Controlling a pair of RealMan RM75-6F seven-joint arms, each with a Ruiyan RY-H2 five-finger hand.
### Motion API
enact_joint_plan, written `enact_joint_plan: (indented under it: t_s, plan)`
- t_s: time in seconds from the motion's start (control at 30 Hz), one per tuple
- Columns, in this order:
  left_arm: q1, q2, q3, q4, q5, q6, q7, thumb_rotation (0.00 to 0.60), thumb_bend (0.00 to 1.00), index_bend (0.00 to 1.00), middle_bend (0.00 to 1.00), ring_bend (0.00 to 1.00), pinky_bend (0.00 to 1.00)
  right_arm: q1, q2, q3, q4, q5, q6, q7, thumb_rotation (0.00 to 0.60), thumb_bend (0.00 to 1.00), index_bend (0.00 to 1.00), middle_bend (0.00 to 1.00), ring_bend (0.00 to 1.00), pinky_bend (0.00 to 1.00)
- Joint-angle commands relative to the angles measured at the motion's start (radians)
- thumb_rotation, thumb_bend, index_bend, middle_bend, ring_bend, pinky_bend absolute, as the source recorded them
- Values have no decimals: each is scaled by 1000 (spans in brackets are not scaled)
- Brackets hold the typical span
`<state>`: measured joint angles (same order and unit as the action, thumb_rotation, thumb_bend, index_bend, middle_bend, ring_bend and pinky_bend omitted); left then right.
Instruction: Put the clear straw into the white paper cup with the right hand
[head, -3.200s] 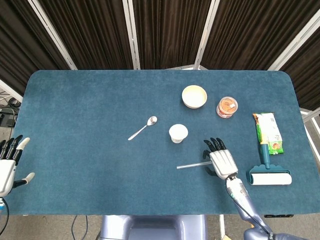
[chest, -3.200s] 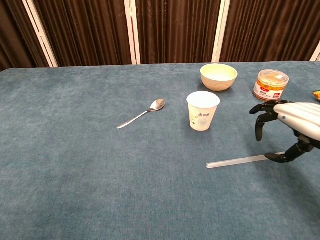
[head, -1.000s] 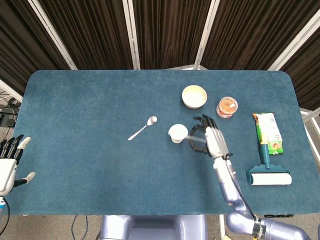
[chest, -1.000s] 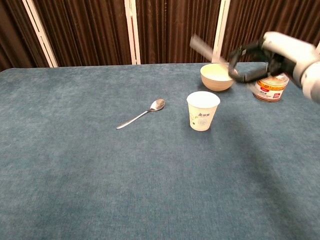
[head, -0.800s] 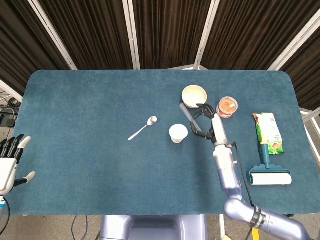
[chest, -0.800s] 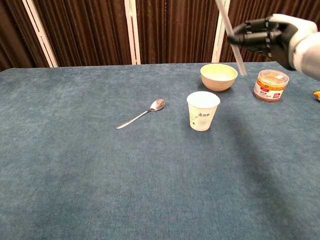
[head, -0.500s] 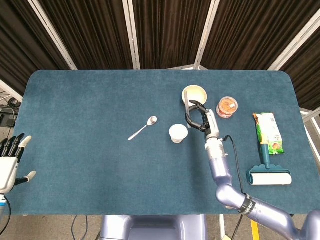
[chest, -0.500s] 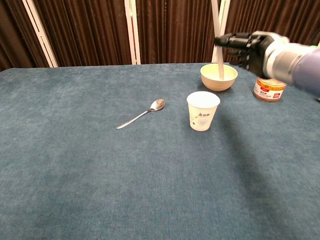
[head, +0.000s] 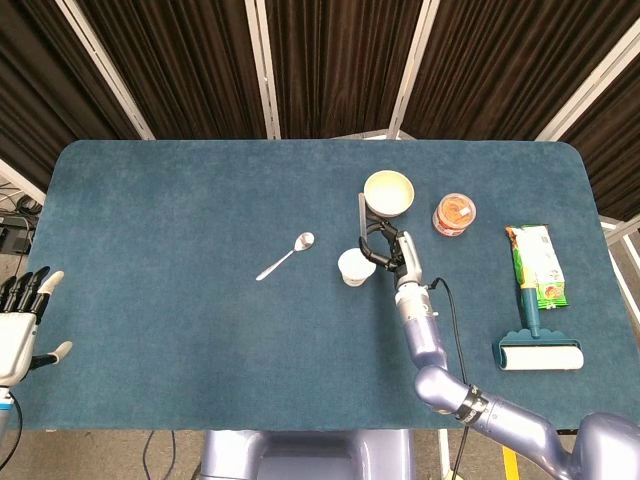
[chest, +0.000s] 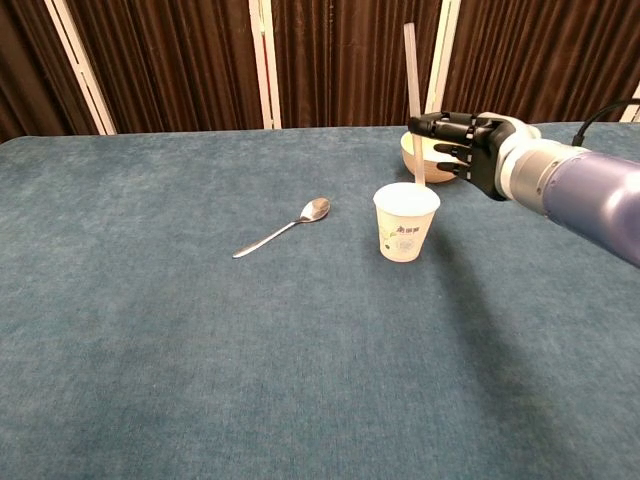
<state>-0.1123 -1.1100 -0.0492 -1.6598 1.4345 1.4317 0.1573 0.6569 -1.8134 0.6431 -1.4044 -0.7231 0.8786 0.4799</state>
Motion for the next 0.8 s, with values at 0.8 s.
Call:
enact_joint_plan:
  t_s: [0.8]
  plan:
    - [-3, 2, 0, -6, -8, -4, 4, 600, 166, 0, 0, 0, 0, -42, -88, -79, 172, -265, -38, 314, 600, 245, 567, 143, 0, 0]
